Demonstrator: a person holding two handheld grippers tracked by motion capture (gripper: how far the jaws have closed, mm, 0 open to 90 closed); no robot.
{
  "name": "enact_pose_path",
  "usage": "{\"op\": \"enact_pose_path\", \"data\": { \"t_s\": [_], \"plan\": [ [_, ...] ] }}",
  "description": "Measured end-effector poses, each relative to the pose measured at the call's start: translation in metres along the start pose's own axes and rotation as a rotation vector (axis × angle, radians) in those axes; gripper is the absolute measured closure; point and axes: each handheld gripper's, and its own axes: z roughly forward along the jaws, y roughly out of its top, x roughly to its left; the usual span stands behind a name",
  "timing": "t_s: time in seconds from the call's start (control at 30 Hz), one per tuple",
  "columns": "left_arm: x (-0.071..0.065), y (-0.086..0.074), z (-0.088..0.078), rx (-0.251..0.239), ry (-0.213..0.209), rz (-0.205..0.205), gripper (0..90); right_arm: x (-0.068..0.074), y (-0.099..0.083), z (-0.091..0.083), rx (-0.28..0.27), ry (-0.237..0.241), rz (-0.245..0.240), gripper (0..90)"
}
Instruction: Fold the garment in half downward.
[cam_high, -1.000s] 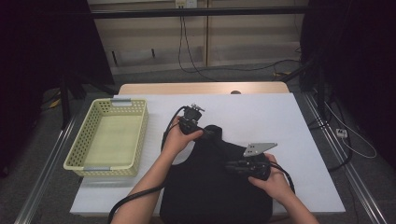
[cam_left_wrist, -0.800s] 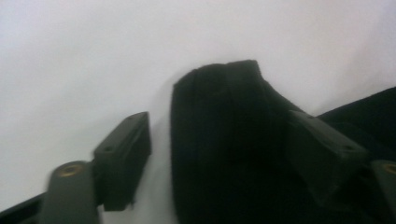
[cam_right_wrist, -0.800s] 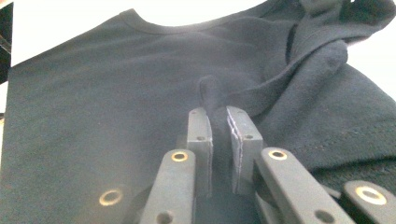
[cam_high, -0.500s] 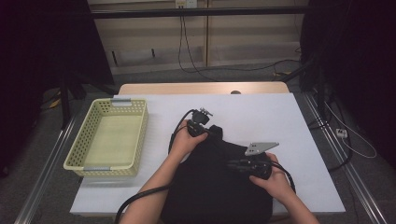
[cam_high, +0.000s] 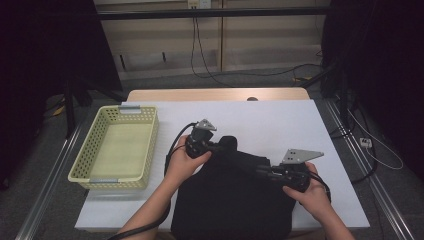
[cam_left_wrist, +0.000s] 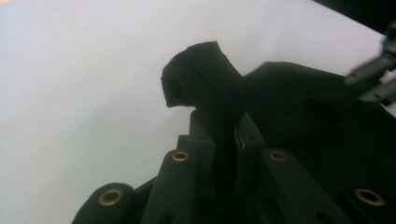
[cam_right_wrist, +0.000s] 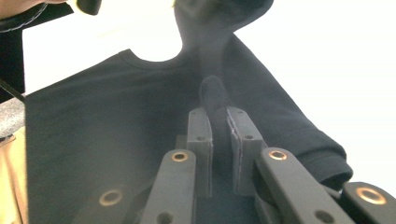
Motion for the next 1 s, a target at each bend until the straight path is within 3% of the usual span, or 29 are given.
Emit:
{"op": "enact_pose_path", "data": {
  "t_s": [0.23, 0.5, 0.57, 0.63, 0.7, 0.73, 0.77, 0.9, 1.0],
  "plan": [
    [-0.04, -0.019, -0.031, -0.025, -0.041, 0.053, 79.9, 0.023, 0.0, -0.012, 0.001, 0.045, -0.052, 81.8],
    [-0.08, -0.062, -0.066, -0.018, -0.069, 0.098, 75.6, 0.048, -0.008, -0.037, -0.003, 0.147, -0.076, 81.6],
    [-0.088, -0.073, -0.072, 0.006, -0.091, 0.104, 70.9, 0.055, -0.011, -0.042, 0.005, 0.188, -0.095, 79.2],
    [-0.094, -0.082, -0.077, 0.009, -0.105, 0.114, 66.9, 0.061, -0.014, -0.047, 0.001, 0.222, -0.094, 70.1],
    [-0.093, -0.084, -0.083, -0.009, -0.093, 0.122, 49.6, 0.064, -0.013, -0.051, -0.017, 0.225, -0.101, 56.0],
    [-0.089, -0.083, -0.085, -0.017, -0.072, 0.11, 38.9, 0.064, -0.012, -0.052, -0.028, 0.21, -0.108, 54.4],
    [-0.084, -0.082, -0.086, -0.019, -0.071, 0.091, 34.0, 0.062, -0.01, -0.052, -0.032, 0.2, -0.106, 53.0],
    [-0.06, -0.076, -0.078, -0.003, -0.012, 0.068, 21.4, 0.044, -0.006, -0.046, -0.039, 0.127, -0.089, 45.9],
    [-0.04, -0.076, -0.064, 0.027, 0.012, 0.049, 18.9, 0.026, -0.008, -0.036, -0.002, 0.064, -0.052, 45.0]
  ]
}}
